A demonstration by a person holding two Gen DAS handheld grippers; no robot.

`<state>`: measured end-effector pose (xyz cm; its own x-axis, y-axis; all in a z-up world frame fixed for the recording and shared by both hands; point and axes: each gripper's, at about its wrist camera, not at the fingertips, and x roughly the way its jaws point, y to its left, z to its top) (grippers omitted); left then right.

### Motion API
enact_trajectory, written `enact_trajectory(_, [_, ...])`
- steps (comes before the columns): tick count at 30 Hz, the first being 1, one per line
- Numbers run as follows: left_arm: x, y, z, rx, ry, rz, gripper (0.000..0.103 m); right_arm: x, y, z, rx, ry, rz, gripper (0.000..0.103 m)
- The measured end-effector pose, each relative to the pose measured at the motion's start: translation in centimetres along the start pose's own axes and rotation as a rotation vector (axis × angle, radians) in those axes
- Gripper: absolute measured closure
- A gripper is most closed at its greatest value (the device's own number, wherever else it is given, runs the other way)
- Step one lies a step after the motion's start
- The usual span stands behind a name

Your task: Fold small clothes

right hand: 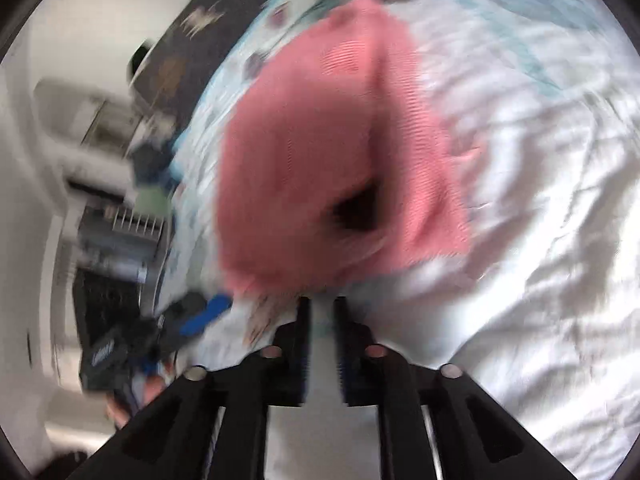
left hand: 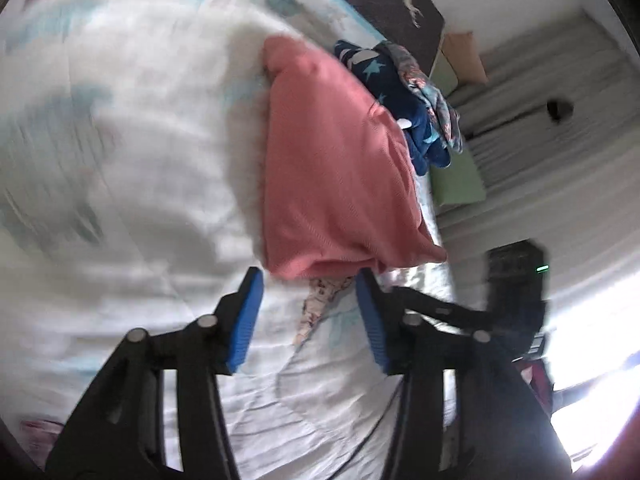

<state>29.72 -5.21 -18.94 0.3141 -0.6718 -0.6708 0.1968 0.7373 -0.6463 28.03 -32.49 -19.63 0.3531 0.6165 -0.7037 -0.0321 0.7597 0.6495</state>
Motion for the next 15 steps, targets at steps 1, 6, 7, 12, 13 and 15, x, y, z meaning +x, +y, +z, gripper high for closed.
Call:
enact_trajectory(1, [-0.5,-0.6,0.6,0.040,-0.013,0.039,0.041,-1.3,0.9,0.2,-0.056,-0.027,-0.035,0.059])
enact_trajectory(6, [-1.6,-2.6,3.7,0.158,-0.136,0.271,0.031,-6.6,1.9,3.3,-0.164,-0.167,-0.062,0.016])
enact_trajectory(7, [-1.5,-2.8,4.0,0.169,-0.153,0.304,0.031,-6.9,1.7,4.2,-0.174,-0.154,-0.048,0.015])
enact_trajectory(12, [0.9,-4.2,5.0,0.248,-0.173,0.332,0.030,-4.9,-1.3,8.5,-0.198,-0.024,0.012,0.010])
enact_trajectory(13, [1.7,-4.6,5.2,0.266,-0.168,0.335,0.030,-4.1,-2.0,9.3,-0.194,0.002,0.017,0.010])
enact_trajectory(15, [3.0,-5.0,5.5,0.293,-0.150,0.339,0.030,-2.6,-2.8,10.4,-0.176,0.026,-0.001,0.010])
